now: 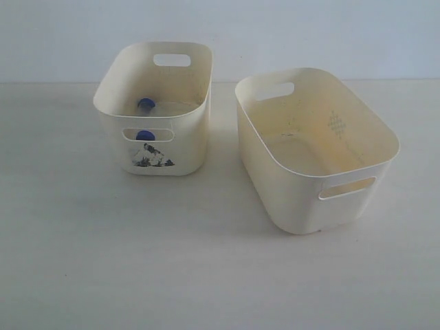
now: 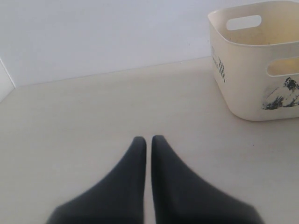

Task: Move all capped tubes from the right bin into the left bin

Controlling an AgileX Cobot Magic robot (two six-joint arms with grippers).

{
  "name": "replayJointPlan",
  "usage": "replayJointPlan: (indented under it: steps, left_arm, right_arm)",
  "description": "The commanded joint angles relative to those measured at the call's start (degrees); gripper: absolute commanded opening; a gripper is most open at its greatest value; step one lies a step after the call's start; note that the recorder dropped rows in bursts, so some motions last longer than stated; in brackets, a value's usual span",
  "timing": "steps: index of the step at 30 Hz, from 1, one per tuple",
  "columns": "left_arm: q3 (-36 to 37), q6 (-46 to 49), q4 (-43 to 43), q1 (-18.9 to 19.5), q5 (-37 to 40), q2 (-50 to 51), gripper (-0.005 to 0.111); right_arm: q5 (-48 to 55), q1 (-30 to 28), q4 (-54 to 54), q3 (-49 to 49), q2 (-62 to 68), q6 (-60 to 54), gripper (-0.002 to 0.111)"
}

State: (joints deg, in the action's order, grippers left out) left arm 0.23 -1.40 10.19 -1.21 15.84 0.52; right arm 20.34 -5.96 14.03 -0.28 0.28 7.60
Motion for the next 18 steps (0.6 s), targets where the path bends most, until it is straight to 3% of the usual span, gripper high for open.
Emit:
replayJointPlan:
  steps: [1,18]
  left_arm:
    - [-0.2,-0.7,-0.1,0.1,-0.9,-0.1,0.004]
    - [-0.2,-0.7,-0.1,0.1,-0.9,-0.1,0.004]
  right_arm:
    - [4.8,2.7,-8.0,0.3,-0.3,-0.7,0.000]
    - [4.6,2.7,-8.6,0.3,-0.3,-0.7,0.000]
